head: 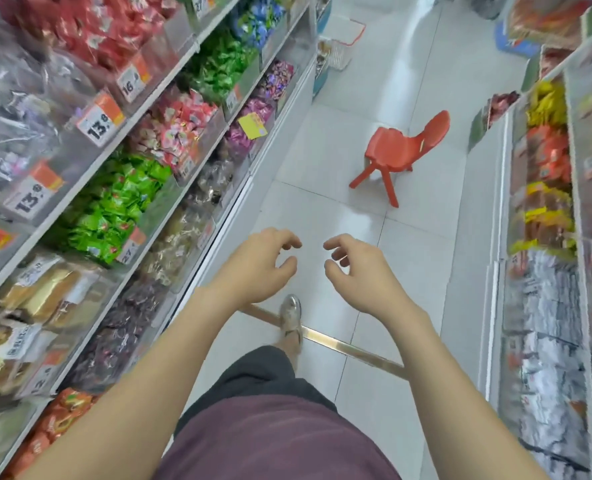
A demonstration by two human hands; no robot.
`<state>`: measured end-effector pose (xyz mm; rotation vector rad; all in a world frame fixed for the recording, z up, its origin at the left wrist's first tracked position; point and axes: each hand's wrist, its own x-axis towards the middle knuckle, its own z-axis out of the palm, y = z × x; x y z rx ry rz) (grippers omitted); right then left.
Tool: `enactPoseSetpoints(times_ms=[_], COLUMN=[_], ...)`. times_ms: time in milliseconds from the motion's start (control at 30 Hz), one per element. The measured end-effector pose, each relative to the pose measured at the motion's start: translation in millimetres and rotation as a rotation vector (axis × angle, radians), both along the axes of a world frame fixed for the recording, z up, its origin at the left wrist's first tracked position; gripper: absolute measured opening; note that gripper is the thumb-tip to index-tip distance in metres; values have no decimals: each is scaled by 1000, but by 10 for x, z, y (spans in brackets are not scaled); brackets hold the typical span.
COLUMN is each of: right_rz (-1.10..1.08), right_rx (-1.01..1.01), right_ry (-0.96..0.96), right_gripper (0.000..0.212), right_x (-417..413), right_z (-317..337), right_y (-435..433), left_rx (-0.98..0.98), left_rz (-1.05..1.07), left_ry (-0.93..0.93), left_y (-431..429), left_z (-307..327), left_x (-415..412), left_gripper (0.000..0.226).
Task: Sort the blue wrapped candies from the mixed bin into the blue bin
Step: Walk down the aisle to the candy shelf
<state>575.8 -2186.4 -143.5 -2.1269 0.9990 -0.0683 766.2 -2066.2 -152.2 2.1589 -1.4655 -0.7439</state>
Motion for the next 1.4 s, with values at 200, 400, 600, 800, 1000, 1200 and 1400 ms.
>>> enactPoseSetpoints(times_ms=[200,400,600,800,1000,1200,1400], right_rz=[-10,37,109,276,510,664,725], right_rx=[-7,18,-6,28,-8,-29,5], right_ry=[93,116,77,75,102,102,150], right_gripper=[32,34,32,30,30,30,27], right_x=[838,1600,2563,3432,4546,5675,6457], right_z=[63,33,-228,-221,-229,-351,-347], right_y=[-1531,-3094,-4702,-6126,-7257,-8130,-8904], left_rx=[-1,14,21,84,42,24,88], left_rz=[-9,-36,45,223,453,553,573], left_ry=[-8,-32,-61,-19,-42,-1,65], left_y=[-1666,-3252,-4648,-5783,-6602,-7296,-7999], left_z=[88,192,-40,-65,-108,-462,-609], left_x=[920,1648,2416,3106,3849,4705,5423], left_gripper=[34,38,33,34,29,26,15])
